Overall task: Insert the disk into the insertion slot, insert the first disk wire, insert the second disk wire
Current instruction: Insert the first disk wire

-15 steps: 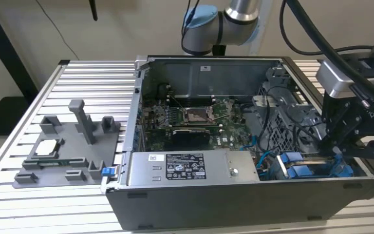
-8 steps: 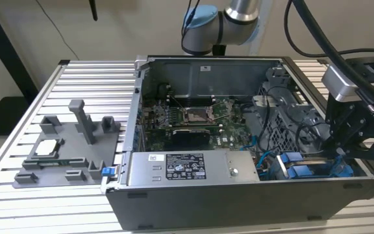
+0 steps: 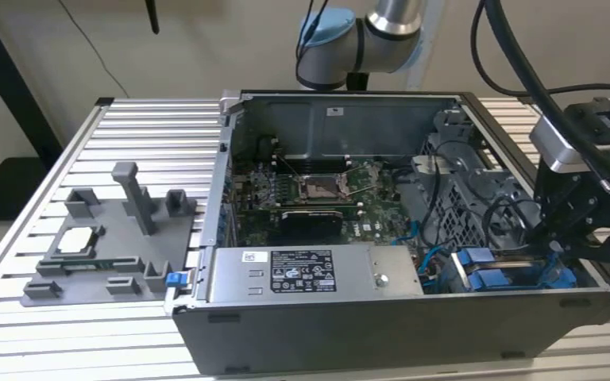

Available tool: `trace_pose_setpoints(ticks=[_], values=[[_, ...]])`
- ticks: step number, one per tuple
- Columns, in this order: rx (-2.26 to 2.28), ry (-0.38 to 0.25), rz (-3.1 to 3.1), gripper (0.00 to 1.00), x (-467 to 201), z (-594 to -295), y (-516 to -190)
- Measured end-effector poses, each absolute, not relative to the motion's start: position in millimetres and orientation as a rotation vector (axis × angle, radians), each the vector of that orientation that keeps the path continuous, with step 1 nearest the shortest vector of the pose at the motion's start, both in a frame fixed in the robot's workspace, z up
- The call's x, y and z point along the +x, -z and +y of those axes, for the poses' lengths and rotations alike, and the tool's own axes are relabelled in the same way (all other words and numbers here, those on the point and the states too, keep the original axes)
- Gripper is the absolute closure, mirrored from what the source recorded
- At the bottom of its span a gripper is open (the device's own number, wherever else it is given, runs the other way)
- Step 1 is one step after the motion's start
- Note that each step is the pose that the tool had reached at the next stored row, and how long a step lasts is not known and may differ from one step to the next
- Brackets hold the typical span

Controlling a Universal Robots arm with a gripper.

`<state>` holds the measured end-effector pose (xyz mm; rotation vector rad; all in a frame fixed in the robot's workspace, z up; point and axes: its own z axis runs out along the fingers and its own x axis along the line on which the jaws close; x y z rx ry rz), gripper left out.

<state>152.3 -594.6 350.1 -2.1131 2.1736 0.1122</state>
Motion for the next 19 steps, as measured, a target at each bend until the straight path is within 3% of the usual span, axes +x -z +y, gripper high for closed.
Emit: trace_pose_setpoints(ticks=[19], values=[[-2.061, -0.108, 2.219, 1.00, 153, -581, -340]])
